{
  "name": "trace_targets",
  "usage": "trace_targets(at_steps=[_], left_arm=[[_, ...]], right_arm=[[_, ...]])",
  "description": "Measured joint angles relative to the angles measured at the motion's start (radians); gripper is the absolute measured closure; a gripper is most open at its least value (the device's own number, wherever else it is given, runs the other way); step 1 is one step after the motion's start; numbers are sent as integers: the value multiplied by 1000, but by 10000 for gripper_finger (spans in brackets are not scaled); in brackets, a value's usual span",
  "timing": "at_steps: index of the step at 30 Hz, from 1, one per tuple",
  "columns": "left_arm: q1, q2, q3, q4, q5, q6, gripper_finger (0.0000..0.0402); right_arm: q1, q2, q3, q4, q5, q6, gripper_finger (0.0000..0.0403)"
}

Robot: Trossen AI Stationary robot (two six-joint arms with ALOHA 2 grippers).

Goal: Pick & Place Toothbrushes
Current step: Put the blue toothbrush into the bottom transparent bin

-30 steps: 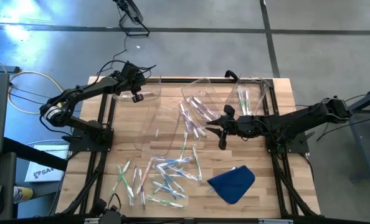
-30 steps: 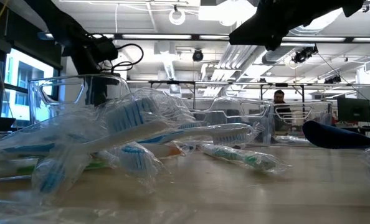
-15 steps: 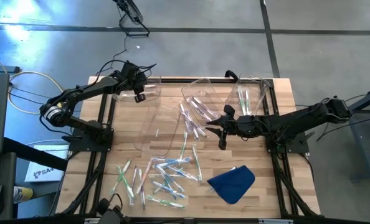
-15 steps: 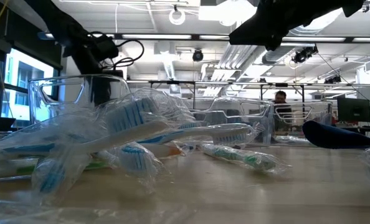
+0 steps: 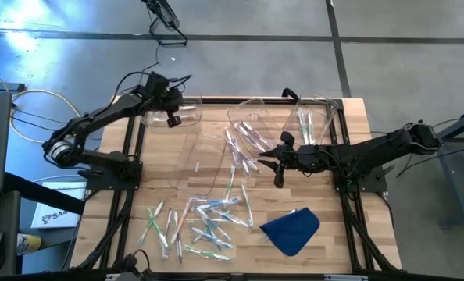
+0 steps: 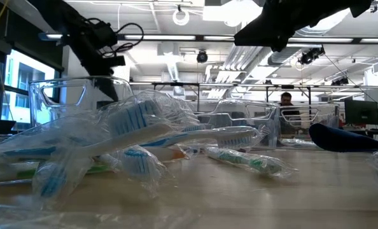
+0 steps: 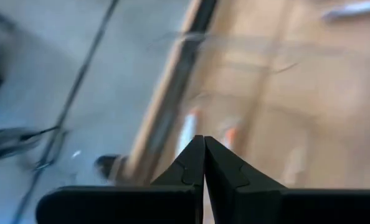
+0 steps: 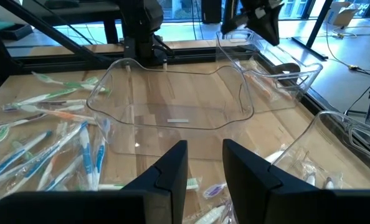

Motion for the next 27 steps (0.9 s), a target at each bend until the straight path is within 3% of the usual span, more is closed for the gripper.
trace_targets(at_steps=[6,9,12,20,27], left_arm=[[-5,-87,0,-116,295,-1,401],[-55,-137,0,-134,328,4,401],[-122,-198,0,-130,308,18,401],[-363,-343,0,-130,120,-29,401],[-641,-368,-1,-108,-63,-82,401]], right_arm=[[0,0,0,0,0,0,309],[0,0,0,0,0,0,309],[0,0,0,0,0,0,309],[0,0,0,0,0,0,309],[0,0,0,0,0,0,309]])
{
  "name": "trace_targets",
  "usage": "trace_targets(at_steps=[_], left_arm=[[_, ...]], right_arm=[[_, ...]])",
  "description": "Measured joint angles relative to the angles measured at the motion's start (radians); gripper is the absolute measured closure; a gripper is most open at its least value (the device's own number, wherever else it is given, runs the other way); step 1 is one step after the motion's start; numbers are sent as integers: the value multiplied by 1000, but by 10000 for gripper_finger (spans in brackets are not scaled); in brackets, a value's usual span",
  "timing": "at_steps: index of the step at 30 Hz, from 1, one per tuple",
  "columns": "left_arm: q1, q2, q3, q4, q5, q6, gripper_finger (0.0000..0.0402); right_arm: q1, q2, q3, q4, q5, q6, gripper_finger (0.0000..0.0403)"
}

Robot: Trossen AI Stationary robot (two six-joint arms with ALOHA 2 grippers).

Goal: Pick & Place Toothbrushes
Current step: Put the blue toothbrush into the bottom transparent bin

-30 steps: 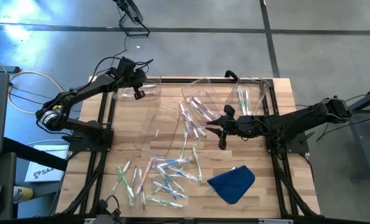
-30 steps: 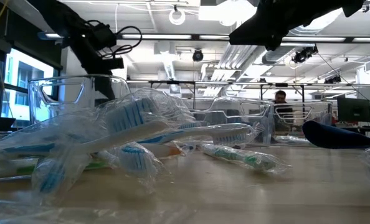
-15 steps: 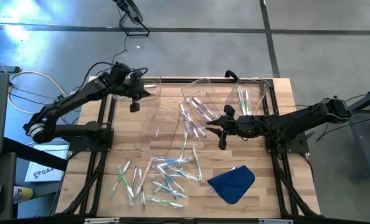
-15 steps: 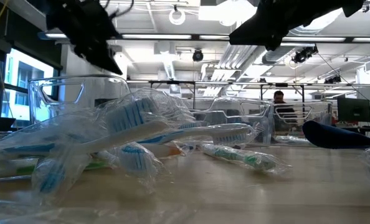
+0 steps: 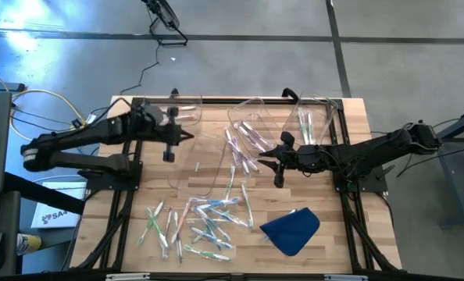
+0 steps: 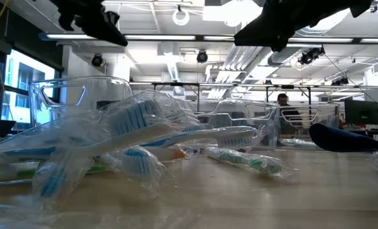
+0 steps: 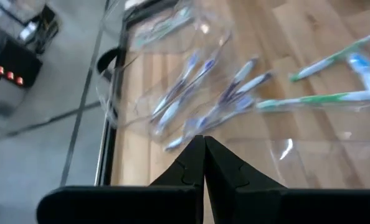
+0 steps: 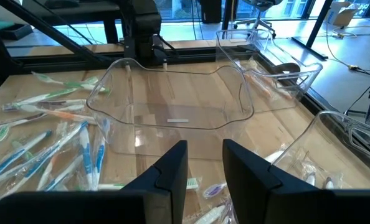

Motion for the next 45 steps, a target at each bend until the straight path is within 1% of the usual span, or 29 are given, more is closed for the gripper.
trace_targets(at_steps=[4,8,11,15,19,24,27,29,32,35,39,45], left_arm=[[-142,8,0,35,-139,-16,401],[-250,11,-1,32,-293,-38,401],[-308,12,-22,37,-334,-75,401],[-361,13,-94,65,-334,-147,401],[-402,13,-197,195,-335,-199,401],[-444,14,-291,430,-334,-183,401],[-461,14,-310,501,-333,-122,401],[-462,14,-311,523,-333,-92,401],[-459,14,-311,551,-333,-87,401],[-459,13,-311,561,-324,-78,401],[-459,13,-311,551,-282,-59,401],[-459,13,-311,550,-280,-59,401]], right_arm=[[0,0,0,0,0,0,309],[0,0,0,0,0,0,309],[0,0,0,-1,0,0,309],[0,0,0,-5,0,0,309],[0,0,0,-5,0,0,309],[0,0,0,-5,0,0,309],[0,0,0,-4,0,2,309],[0,0,0,-4,0,2,309],[0,0,0,-3,-2,2,309],[0,0,0,-4,-30,-5,309],[0,0,0,-6,-38,-88,309],[0,0,-1,8,-53,-134,309]])
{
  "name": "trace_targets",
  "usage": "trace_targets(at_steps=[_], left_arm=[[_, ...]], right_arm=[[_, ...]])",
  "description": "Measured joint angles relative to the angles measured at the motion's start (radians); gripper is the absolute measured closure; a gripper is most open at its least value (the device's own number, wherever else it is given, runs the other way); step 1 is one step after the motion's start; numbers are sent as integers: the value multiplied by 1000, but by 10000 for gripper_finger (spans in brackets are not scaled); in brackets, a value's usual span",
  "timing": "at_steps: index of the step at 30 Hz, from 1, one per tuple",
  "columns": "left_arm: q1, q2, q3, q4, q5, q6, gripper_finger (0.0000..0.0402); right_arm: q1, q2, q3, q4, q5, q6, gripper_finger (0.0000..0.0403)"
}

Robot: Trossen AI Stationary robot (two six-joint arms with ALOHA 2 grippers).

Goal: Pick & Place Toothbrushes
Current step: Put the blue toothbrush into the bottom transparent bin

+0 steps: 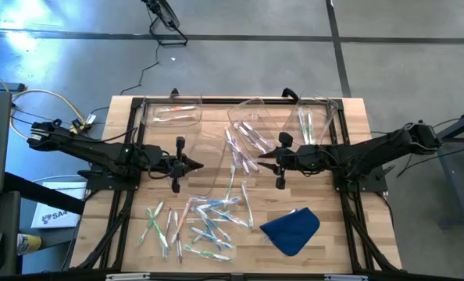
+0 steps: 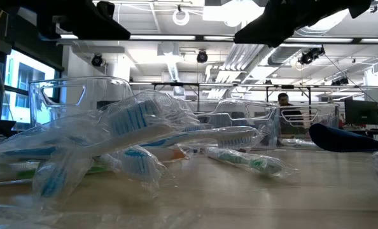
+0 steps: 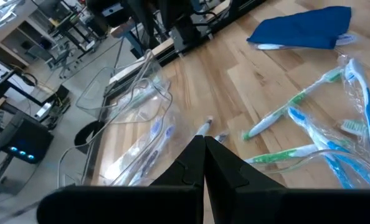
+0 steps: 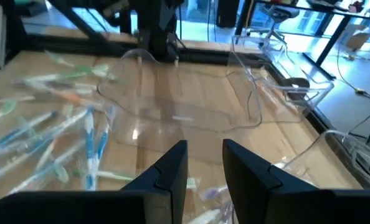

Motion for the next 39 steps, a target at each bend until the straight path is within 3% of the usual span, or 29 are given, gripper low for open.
trace_targets(at_steps=[6,14,26,33,39], left_arm=[[0,0,0,-1,0,0,401],[0,0,0,-9,0,0,401],[0,0,0,-59,0,-1,401],[0,0,0,-60,0,-8,401],[0,0,0,-47,129,-12,401]], right_arm=[[1,0,0,71,-1,130,309],[67,0,0,157,0,87,312],[189,0,130,151,27,124,369],[220,93,201,151,32,102,393],[206,188,206,108,23,112,399]])
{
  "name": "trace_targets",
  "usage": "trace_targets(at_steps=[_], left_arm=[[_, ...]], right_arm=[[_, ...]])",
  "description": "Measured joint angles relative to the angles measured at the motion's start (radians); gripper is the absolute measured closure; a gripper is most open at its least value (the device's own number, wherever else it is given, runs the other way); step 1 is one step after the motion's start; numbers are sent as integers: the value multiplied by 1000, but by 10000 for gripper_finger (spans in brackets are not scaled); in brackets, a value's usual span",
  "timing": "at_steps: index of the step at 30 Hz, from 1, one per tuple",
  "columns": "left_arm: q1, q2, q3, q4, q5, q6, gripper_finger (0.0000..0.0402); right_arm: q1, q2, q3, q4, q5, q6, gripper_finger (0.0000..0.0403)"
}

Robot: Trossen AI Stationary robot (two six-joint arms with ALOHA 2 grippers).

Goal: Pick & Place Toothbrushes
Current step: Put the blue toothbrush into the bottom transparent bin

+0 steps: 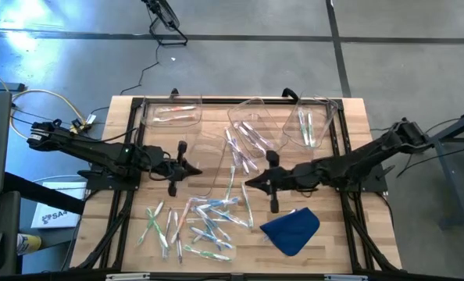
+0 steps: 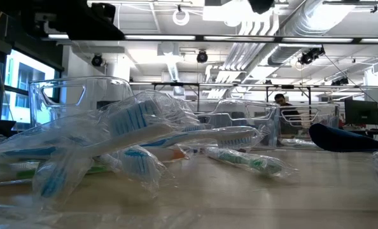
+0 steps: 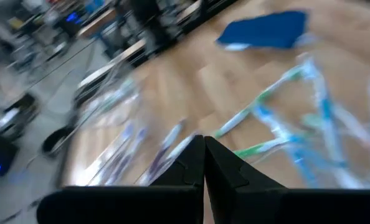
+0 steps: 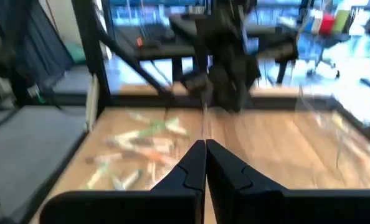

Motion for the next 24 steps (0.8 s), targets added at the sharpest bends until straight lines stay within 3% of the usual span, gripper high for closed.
trace_targets(at_steps=[3,7,13,24], left_arm=[[0,0,0,3,55,0,401],[0,0,0,3,54,1,401],[0,0,0,3,53,4,401],[0,0,0,-4,52,4,401]], right_arm=[[-14,55,0,-11,0,35,399],[-27,142,0,-12,-17,47,399],[-39,262,0,-11,-136,84,399],[-52,370,0,-7,-129,140,399]])
